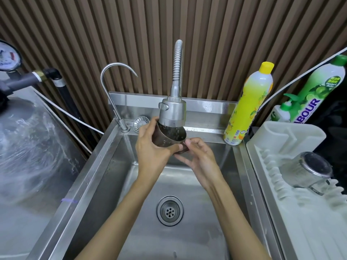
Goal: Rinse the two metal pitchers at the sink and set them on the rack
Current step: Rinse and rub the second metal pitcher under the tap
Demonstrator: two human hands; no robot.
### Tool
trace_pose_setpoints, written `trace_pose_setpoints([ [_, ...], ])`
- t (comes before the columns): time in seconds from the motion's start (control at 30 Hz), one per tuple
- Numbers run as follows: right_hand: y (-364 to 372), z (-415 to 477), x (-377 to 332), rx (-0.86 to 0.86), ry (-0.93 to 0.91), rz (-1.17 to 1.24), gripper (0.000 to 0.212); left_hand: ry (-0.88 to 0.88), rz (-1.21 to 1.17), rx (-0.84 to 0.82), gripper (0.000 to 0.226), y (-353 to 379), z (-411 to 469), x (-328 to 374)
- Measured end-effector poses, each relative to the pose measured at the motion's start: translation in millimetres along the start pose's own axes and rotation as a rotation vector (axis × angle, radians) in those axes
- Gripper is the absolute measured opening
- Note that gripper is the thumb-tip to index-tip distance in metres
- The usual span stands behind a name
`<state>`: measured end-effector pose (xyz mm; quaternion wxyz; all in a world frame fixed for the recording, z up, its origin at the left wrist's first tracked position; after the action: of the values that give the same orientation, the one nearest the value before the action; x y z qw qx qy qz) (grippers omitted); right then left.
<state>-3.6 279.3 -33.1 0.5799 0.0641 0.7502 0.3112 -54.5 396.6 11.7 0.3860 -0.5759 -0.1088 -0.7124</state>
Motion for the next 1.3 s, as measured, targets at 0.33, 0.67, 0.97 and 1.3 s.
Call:
trace_pose_setpoints([
  [0.33,1.3,-7.8,-40.1,0.372,-0.185,-0.829,0.030,-0.377,-0.133,-0.263,0.044,7.2,-4.2,-32.1],
  [0.67,23.7,0.9,-33.7,0.231,-0.583,-1.400,0.014,-0.573,-0.235,-0.565,0.047,34.3,2.4,-62.6],
  [0.97,17.9,10.6,-6.5,0.091,-0.627,-1.505,0.026,-0.567,-0.103,-0.545,0.022,38.6,9.2,-67.6],
  [1.3,0.7,22.0,-9.7,0.187,-0.820,-1.366,0.020,-0.622,-0.103,-0.597,0.048,41.7,4.4,-70.7],
])
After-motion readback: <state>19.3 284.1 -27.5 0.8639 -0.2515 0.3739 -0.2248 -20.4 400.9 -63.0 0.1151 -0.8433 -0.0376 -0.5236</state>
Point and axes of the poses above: each hand's wrist, its own z-axis towards the middle knuckle, its own y-axis out of the palm, x = y × z, the point moved 2 cm from there along z, towards the middle knuckle, and after that the axes turned 4 degrees about x, right-handed, at the moved point
